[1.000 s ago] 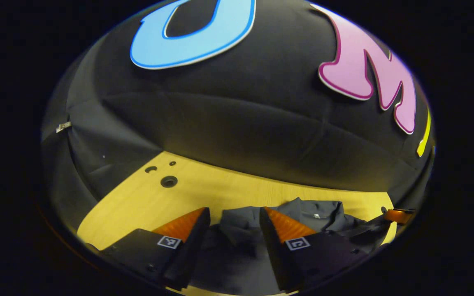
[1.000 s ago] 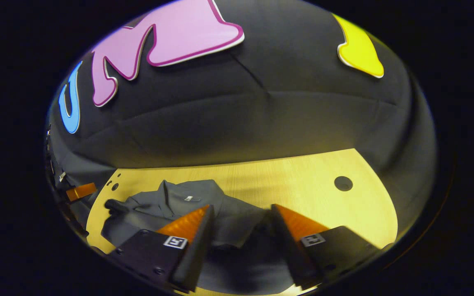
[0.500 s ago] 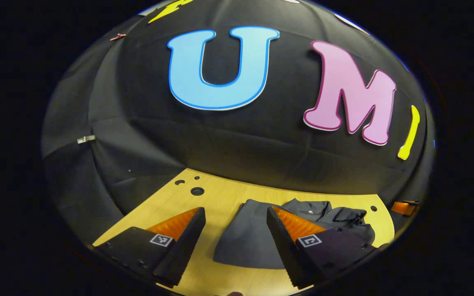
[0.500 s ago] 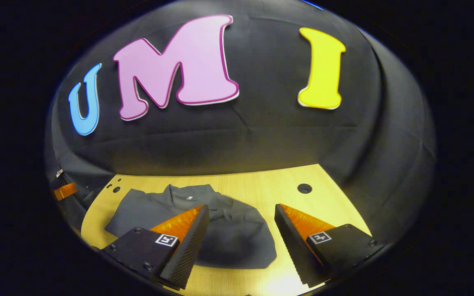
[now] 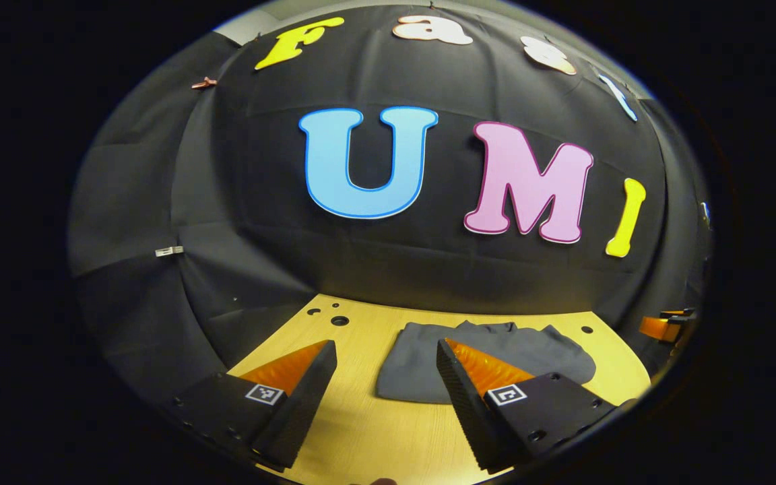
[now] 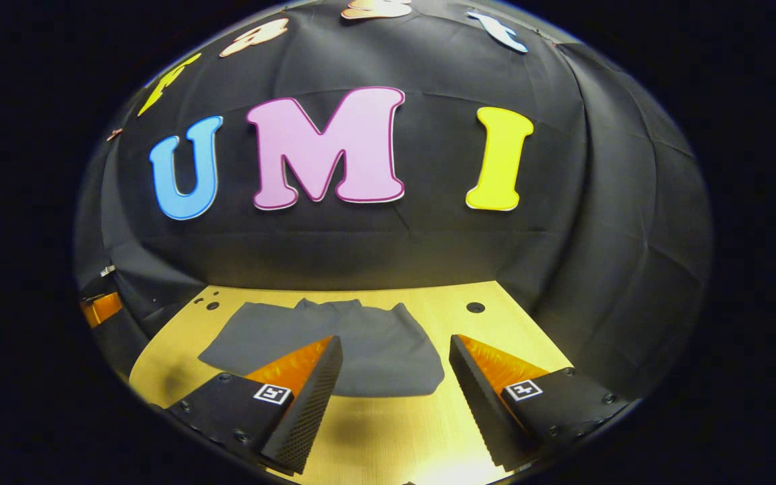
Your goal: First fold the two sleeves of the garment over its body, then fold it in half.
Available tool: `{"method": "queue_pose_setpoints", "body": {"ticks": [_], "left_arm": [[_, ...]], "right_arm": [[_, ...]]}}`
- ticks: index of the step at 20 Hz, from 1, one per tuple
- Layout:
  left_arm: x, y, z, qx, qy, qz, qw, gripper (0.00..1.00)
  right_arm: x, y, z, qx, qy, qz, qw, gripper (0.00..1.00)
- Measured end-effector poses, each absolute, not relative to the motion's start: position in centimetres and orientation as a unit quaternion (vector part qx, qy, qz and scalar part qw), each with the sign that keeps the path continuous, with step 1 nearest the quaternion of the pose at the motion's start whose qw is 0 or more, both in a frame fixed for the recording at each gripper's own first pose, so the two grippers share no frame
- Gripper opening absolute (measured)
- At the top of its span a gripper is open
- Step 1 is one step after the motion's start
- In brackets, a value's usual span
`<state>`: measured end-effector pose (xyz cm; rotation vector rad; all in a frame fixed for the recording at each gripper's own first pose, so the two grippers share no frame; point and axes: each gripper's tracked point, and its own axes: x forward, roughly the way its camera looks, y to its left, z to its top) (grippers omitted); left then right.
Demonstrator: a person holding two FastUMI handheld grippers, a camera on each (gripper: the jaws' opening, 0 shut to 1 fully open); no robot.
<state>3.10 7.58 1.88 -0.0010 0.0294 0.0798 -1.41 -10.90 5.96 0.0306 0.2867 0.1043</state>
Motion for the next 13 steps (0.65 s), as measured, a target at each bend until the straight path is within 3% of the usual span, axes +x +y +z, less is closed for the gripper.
{"method": "queue_pose_setpoints", "body": {"ticks": [13], "left_arm": [[-10.1, 10.3, -4.8, -0.009, 0.019, 0.039, 0.999, 0.94]], "right_arm": [[-15.1, -8.8, 2.1, 0.034, 0.188, 0.070, 0.979, 0.99]]}}
